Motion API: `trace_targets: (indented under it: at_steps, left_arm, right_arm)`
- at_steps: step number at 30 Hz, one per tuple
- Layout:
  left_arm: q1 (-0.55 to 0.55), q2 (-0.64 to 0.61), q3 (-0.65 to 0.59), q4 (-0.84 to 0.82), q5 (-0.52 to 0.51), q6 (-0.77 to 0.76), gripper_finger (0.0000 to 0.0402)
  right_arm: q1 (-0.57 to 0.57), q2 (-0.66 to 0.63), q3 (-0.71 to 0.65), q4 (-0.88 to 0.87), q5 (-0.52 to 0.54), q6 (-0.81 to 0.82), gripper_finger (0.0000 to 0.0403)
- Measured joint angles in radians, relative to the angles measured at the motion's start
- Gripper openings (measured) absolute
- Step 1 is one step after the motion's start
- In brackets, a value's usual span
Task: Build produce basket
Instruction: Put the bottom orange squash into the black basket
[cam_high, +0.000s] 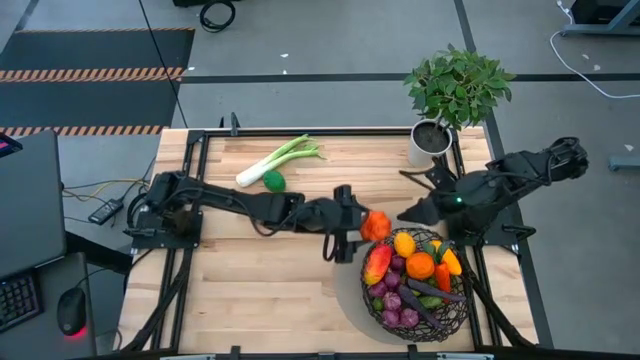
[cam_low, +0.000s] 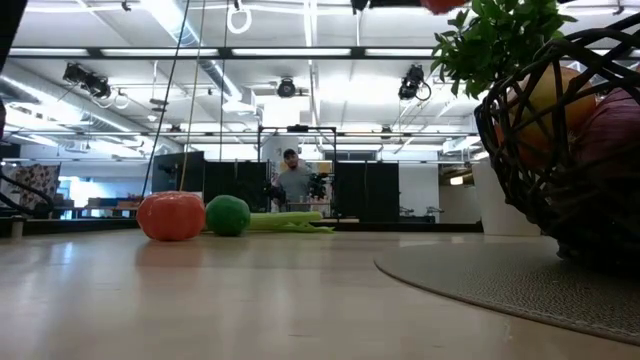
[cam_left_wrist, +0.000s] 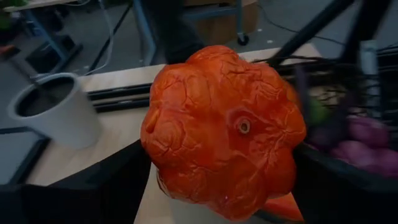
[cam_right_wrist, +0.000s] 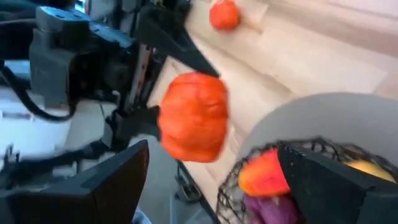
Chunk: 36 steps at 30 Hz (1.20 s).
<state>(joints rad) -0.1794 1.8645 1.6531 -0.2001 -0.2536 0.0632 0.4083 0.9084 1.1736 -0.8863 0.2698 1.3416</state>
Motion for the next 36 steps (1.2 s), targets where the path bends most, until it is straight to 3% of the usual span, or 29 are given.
trace_targets:
  at_steps: [11, 24, 29, 36]
  left_arm:
    - [0.054, -0.001, -0.001, -0.001, 0.006, 0.001, 0.0338]
    - [0.021, -0.007, -0.002, 0.095, 0.03, -0.02, 0.0339]
    - [0.039, -0.007, -0.002, 0.092, 0.029, -0.084, 0.0339]
    - [0.076, -0.024, -0.001, 0.014, 0.04, -0.188, 0.0354]
  right_arm:
    - [-0.073, 0.141, 0.0, 0.139, 0.003, 0.027, 0.0398]
    - [-0.14, 0.195, 0.0, 0.221, -0.082, -0.029, 0.0394]
    - [-0.139, 0.19, 0.0, 0.163, -0.153, -0.032, 0.0354]
    - [-0.128, 0.172, 0.001, 0.113, -0.156, -0.028, 0.0254]
